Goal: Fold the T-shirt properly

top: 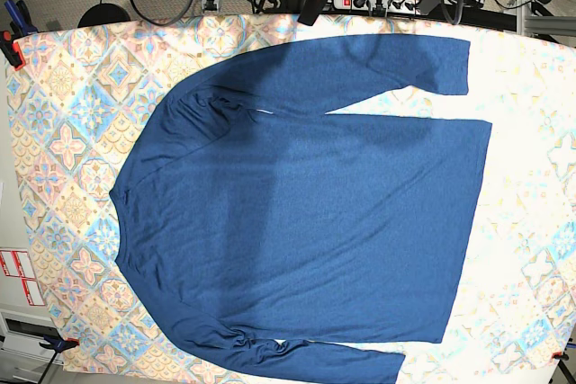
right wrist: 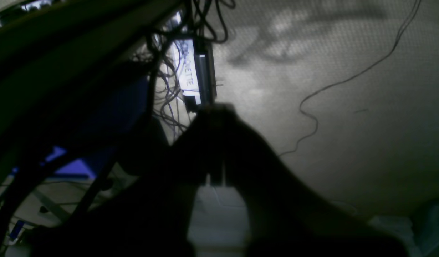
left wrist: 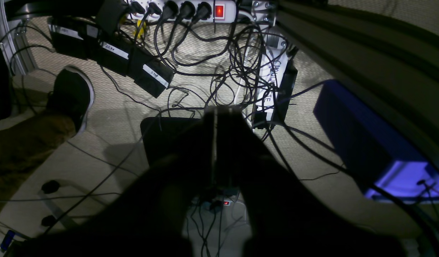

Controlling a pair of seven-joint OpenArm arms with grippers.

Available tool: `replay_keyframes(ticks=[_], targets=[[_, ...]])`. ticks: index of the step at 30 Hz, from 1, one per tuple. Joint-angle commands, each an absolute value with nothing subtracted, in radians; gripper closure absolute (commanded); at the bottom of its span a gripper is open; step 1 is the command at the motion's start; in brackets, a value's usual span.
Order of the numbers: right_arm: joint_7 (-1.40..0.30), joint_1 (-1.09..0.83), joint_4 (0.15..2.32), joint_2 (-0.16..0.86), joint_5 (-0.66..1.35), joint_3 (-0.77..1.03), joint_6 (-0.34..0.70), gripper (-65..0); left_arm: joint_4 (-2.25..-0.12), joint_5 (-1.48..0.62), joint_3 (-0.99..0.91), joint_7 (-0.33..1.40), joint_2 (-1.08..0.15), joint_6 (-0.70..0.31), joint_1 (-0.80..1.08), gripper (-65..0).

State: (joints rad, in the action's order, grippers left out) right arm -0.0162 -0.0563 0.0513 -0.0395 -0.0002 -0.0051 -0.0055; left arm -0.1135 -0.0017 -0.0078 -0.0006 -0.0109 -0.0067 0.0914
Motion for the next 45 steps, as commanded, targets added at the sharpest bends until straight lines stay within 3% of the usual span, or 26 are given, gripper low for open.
replay_keyframes(ticks=[1,45], targets=[[-0.01,-0.054,0.051,-0.042,0.004,-0.007,-0.007,0.0,-0.116,-0.004,-0.007,-0.001,-0.007,-0.004,0.094,0.0],[-0.036,-0.054,0.056,-0.042,0.004,0.001,-0.007,0.0,-0.12,-0.005,-0.008,-0.002,-0.002,-0.004,0.09,0.0]])
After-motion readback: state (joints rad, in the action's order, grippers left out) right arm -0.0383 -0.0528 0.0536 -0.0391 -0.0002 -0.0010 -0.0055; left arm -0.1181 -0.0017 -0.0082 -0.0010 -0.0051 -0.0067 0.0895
